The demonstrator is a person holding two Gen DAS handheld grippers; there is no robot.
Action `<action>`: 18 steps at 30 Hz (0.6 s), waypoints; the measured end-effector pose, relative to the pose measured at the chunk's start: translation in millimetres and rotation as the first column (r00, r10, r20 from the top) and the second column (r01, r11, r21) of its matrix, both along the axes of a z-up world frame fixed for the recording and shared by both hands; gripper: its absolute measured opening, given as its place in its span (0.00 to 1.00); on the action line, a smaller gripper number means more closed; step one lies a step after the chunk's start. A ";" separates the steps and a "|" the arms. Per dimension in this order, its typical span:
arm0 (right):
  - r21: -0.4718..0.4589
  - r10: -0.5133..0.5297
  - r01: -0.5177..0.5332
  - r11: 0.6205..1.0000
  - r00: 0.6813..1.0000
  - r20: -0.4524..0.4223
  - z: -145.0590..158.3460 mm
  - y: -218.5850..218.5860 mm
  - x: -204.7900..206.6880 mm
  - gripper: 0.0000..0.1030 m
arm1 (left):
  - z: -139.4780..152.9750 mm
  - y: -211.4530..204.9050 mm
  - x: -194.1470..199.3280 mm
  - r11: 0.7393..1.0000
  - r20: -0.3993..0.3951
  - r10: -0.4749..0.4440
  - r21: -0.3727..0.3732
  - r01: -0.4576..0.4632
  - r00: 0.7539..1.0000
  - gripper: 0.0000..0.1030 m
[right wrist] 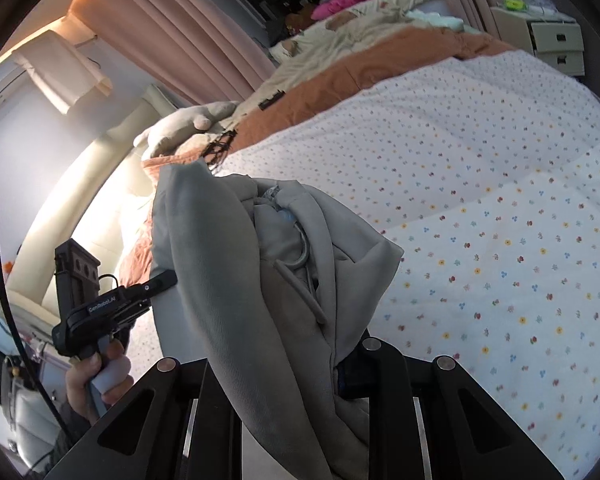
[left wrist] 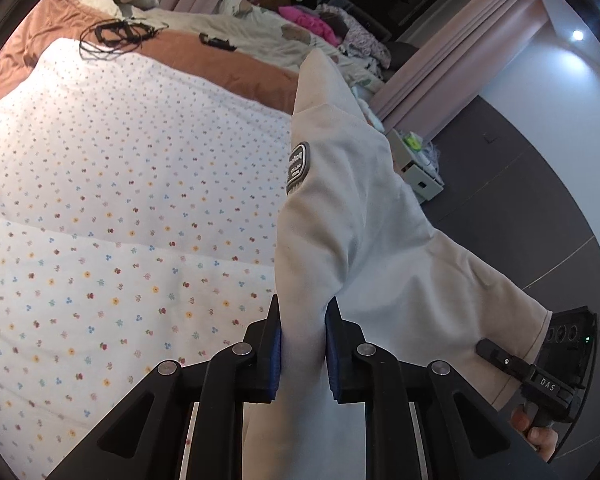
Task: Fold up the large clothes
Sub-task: 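Grip the folded jacket with both tools and lift it off the sheet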
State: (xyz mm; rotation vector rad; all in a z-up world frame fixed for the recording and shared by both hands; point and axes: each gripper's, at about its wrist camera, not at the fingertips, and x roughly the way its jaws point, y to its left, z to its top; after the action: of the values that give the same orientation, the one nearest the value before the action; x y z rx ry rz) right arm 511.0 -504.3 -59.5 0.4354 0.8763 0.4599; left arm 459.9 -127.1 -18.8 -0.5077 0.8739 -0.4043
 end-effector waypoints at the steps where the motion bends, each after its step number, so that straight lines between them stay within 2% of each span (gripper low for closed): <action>1: 0.000 0.000 0.000 1.000 1.000 0.013 6.1 1.2 -8.2 0.20 | 8.1 0.7 -5.9 1.000 0.013 -0.001 -0.002 0.001 1.000 0.18; 9: -0.013 0.015 -0.014 1.000 0.993 0.114 64.0 22.9 -60.7 0.20 | 69.8 17.1 -50.8 1.000 0.144 0.002 -0.023 0.001 0.990 0.17; 18: -0.031 0.036 -0.030 0.999 0.972 0.233 129.8 58.6 -111.7 0.20 | 130.9 48.8 -102.1 0.999 0.253 0.023 -0.028 -0.017 0.967 0.17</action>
State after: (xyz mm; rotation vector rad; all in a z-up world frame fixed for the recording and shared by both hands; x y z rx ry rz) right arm 399.3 -445.8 70.3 0.3340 0.6615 0.5178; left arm 357.9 -78.3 112.1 -0.4763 0.6163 -0.4517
